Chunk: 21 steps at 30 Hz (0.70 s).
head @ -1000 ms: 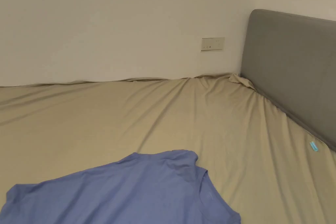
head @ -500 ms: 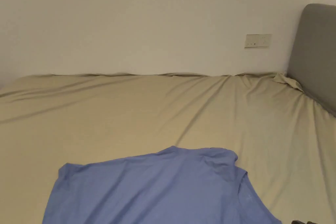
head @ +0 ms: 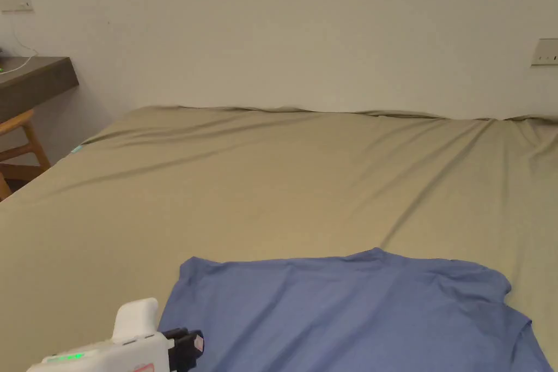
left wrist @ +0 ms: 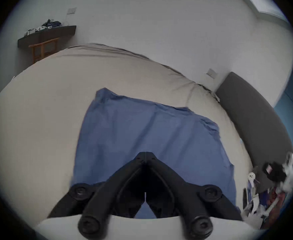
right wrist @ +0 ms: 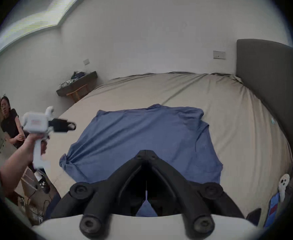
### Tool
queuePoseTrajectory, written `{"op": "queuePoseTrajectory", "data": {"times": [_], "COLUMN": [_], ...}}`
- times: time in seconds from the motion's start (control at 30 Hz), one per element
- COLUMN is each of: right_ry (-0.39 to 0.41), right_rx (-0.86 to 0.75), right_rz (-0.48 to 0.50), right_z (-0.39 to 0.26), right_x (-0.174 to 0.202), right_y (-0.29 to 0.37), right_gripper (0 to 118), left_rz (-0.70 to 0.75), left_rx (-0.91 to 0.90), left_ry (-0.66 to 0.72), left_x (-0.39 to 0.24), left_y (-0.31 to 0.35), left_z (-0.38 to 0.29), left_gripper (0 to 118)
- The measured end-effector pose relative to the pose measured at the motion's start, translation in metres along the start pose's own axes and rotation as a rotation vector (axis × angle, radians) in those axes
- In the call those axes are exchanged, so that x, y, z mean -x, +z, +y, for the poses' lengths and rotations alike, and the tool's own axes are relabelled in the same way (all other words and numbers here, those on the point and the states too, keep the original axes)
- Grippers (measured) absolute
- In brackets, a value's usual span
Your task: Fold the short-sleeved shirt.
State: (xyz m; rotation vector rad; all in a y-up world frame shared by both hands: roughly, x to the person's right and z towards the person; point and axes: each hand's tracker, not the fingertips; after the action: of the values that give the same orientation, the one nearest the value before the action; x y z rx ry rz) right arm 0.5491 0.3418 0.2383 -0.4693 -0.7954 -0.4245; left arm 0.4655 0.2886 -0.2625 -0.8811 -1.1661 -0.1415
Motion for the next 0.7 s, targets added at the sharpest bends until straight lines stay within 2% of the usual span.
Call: {"op": "queuePoseTrajectory", "data": {"times": [0.07,0.1,0.13,0.17,0.23,0.37,0.47,0.53,0.6,0.67,0.7], "right_ry": [0.003,0.004,0.002,-0.004,-0.021,-0.031,-0.013,-0.011,-0.014,-0.017,-0.012], "right_rx": [0.018,0.030,0.041,0.054,0.078,0.126,0.140,0.148,0.158,0.168,0.174], "right_rz": [0.001,-0.005,-0.010,-0.012,-0.016,-0.024,-0.041,-0.045,-0.046,-0.048,-0.053], "right_z": [-0.005,-0.009,-0.012,-0.016,-0.021,-0.029,-0.031,-0.031,-0.032,-0.031,-0.030], "right_x": [-0.004,-0.007,-0.009,-0.011,-0.013,-0.018,-0.020,-0.021,-0.026,-0.029,-0.031], "right_y": [-0.006,-0.009,-0.011,-0.013,-0.016,-0.020,-0.020,-0.019,-0.022,-0.029,-0.035], "right_gripper": [3,3,3,3,3,3,3,3,3,3,3], "left_rz": [0.038,0.060,0.117,0.153,0.187,0.313,0.400,0.374,0.424,0.439,0.442], "left_rx": [-0.008,-0.032,-0.031,-0.003,-0.054,0.048,0.167,0.219,0.259,0.154,0.170], "left_ry": [0.079,0.085,0.092,0.100,0.092,-0.073,-0.020,-0.014,-0.062,-0.089,-0.081], "left_x": [0.028,0.032,0.038,0.045,0.052,0.046,0.049,0.057,0.056,0.053,0.051], "left_y": [-0.039,-0.057,-0.074,-0.098,-0.126,-0.187,-0.222,-0.236,-0.246,-0.242,-0.242], "left_z": [0.038,0.057,0.073,0.089,0.098,0.123,0.120,0.117,0.107,0.107,0.107], "left_gripper": [0,39,98,118,118,118,118,118,114,107,105]}}
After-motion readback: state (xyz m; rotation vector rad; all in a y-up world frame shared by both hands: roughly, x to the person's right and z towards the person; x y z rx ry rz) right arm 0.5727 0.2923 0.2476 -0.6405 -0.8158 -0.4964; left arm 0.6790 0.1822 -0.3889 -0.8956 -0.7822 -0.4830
